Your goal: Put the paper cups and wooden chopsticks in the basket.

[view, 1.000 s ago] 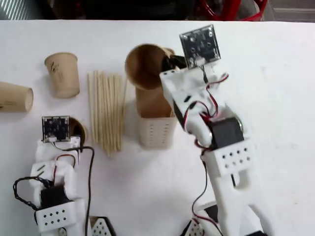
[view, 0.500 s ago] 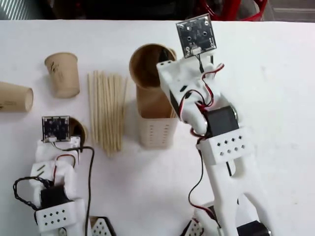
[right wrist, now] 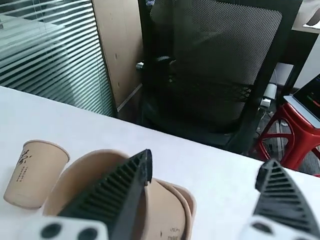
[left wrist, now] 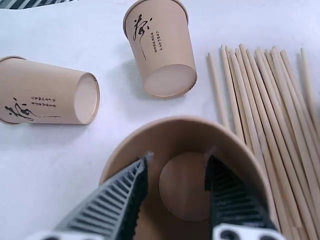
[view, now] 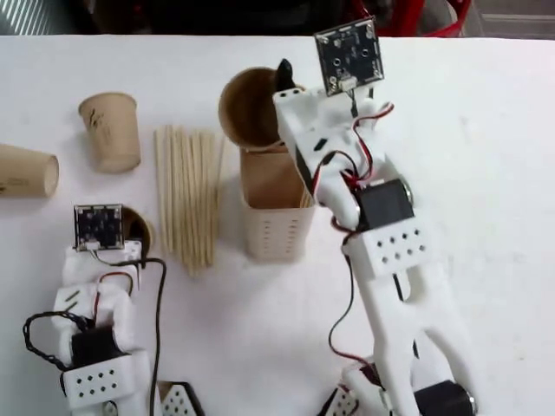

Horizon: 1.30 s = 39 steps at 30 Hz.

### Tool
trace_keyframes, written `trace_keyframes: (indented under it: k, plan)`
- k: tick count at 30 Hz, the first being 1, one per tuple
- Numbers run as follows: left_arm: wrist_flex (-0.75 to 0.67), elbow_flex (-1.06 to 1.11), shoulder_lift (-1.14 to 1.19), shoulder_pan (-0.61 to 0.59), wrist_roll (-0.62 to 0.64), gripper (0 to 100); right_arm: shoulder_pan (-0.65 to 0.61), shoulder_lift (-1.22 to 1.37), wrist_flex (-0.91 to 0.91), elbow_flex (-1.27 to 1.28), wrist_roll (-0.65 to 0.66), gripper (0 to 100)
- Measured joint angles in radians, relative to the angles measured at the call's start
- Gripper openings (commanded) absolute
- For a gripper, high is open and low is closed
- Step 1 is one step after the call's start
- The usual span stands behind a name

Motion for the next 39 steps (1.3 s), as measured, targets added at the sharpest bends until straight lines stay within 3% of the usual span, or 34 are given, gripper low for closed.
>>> trace_keyframes:
  k: [10,23,27,33,39]
  plan:
    - [0.000,0.000,0.000,0.000,0.000,20,0.092,0.206,-0.017,0.015,-0.002,33.0]
    - [0.000,0.000,0.000,0.000,0.000,20,0.123,0.213,-0.026,0.140,-0.002,33.0]
    - [0.000,0.000,0.000,0.000,0.000,20,0.150,0.117,0.049,0.150,-0.002,33.0]
    - [0.000,0.000,0.000,0.000,0.000,20,0.155,-0.186,0.327,0.170,-0.002,32.4]
    - [0.000,0.000,0.000,0.000,0.000,20,0.152,-0.491,0.466,0.348,-0.002,11.3]
